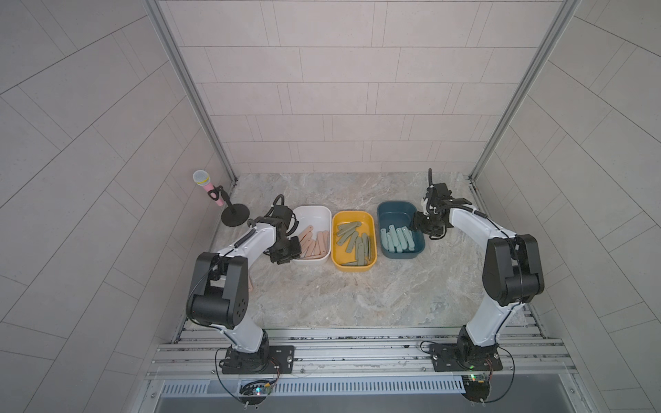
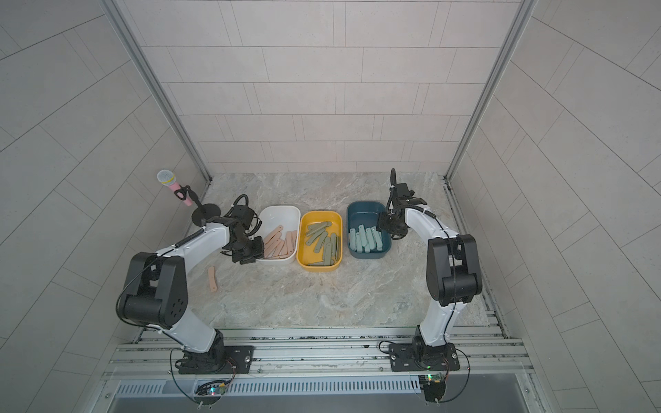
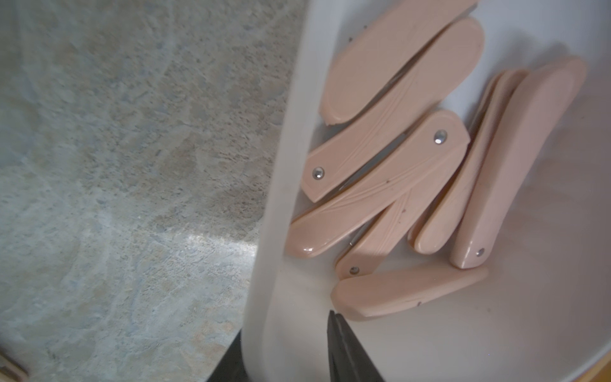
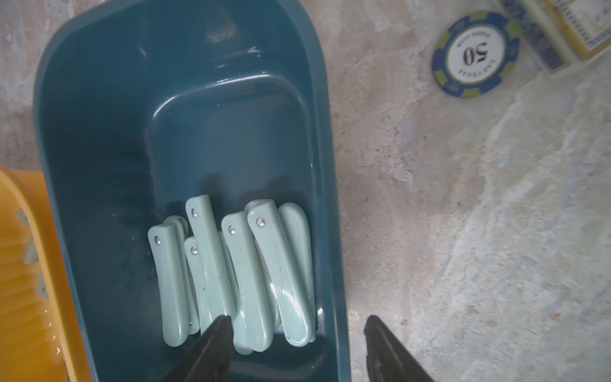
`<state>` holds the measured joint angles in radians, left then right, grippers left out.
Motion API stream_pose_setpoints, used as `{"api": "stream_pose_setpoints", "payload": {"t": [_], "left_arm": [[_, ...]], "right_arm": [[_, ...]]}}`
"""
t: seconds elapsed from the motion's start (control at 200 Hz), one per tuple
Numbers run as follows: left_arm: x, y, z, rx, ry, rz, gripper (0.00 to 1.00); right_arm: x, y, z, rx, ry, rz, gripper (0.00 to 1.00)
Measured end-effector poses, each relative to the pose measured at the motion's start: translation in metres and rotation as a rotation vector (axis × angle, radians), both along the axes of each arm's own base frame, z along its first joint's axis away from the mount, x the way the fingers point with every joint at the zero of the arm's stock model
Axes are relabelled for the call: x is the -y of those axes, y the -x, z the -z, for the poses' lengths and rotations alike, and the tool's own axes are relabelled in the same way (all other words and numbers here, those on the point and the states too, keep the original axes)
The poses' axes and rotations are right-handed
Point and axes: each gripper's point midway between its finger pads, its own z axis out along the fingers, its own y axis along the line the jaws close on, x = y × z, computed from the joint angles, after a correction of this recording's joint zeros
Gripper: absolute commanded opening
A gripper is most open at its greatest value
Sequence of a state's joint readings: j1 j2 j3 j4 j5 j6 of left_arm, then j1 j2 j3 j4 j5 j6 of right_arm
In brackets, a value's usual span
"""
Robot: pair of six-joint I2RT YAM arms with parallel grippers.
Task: Place the fruit knives into the storage box by color
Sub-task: Adjust the storage box at the center of the board.
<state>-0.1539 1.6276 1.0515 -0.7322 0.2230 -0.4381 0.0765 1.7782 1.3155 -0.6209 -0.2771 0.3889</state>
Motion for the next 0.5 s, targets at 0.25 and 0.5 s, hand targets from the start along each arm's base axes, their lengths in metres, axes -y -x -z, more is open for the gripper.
{"api": "stream_pose_setpoints", "payload": {"t": [0.25,0.5], "left_arm": [[0.000,0.002,0.001,-0.007,-0.001,0.008,0.59],[-0.004,-0.001,-0.014,0.025,-0.029,0.014,0.86]], "right_arm": [[-0.024,-0.001,0.000,0.010,-0.016,-0.049,0.64],[-0.024,-0.005,-0.007,0.024,0.007,-0.053,0.69]]}}
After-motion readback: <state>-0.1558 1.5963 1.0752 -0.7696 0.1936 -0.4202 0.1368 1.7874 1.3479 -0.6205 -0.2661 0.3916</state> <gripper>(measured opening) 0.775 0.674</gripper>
